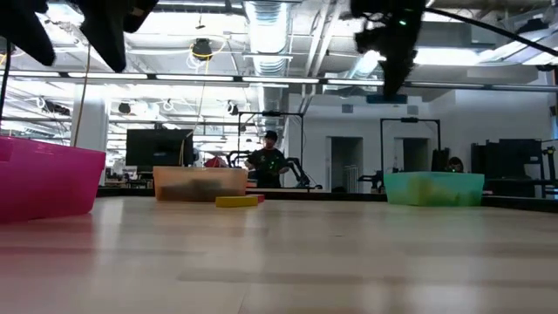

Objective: Sort blocks
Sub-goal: Put the blue block into the orange bin

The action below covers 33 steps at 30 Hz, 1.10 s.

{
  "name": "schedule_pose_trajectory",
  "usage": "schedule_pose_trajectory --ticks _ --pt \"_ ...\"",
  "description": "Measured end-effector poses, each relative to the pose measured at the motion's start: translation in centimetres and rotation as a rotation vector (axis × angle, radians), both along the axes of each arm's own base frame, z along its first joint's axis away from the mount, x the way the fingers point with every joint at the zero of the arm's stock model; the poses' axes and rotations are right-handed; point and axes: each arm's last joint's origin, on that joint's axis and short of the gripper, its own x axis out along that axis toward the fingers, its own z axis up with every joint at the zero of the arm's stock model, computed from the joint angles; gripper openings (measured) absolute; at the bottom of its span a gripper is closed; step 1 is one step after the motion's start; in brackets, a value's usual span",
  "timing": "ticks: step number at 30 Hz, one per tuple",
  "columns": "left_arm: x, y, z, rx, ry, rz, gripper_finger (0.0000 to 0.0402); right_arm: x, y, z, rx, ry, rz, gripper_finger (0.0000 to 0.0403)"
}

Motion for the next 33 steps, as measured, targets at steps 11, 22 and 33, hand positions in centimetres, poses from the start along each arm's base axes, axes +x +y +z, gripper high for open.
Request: schedule_pose_trajectory --ticks 11,22,33 --pt "0.6 1.5 -2.2 0.008 0.023 0.048 0.0234 -6.2 -1.4 -3.1 0.02 -0.099 -0.131 0.0103" --pt "0.5 1.6 -2.3 0.003 0.042 0.053 0.0234 -2.0 -1.6 -3.3 0.007 -0.485 -0.013 0.0103" --pt "-0.2 1.9 -2.7 0.002 0.113 0.125 0.0234 6.1 -3.3 -6.4 -0.062 -0.773 0.112 0.0103"
